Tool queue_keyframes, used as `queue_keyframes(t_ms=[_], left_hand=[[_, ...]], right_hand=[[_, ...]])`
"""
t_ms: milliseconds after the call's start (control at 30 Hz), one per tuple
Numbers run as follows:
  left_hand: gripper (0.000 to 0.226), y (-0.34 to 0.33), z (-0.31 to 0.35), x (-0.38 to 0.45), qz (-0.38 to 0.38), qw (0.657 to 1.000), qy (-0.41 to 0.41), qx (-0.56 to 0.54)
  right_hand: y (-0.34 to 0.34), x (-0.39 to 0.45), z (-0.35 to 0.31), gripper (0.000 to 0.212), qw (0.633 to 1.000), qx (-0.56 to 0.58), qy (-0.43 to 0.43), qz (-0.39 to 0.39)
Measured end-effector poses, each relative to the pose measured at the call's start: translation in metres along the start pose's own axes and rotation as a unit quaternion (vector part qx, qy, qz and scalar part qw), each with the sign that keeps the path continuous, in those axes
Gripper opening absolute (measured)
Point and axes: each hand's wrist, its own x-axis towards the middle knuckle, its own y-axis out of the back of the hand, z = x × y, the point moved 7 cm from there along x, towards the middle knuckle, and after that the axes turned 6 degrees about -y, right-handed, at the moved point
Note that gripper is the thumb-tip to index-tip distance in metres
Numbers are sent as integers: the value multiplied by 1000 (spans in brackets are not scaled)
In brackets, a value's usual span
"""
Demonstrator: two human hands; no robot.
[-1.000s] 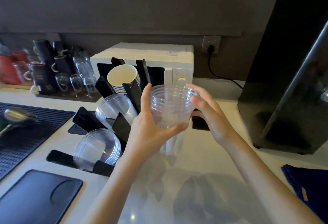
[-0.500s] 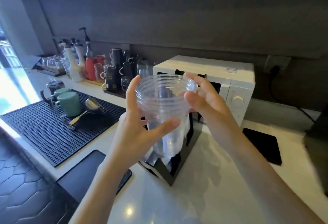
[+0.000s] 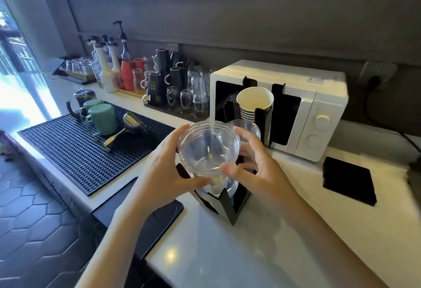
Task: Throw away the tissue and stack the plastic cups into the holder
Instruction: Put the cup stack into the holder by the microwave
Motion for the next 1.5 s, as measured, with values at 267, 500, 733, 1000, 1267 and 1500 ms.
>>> queue_keyframes(t_ms=[267, 500, 733, 1000, 1267, 1500], left_hand=[[105, -12, -20, 0, -67, 997, -1, 50], [103, -32, -29, 1, -122, 988, 6, 90], [101, -45, -32, 4, -165, 977, 19, 133], [69, -34, -54, 8, -197, 967, 132, -97], [34, -50, -92, 8, -99, 902, 334, -253], [22, -49, -87, 9, -127, 912, 307, -241]], right_hand=[[-10, -11, 16, 57, 998, -53, -32, 19], [-11, -14, 37, 52, 995, -50, -70, 55], [-11, -15, 52, 44, 985, -133, -85, 73], [2, -21, 79, 11, 970, 73, -189, 133], [-18, -9, 92, 24, 959, 135, -240, 72], [-16, -7, 93, 23, 958, 139, -222, 113]])
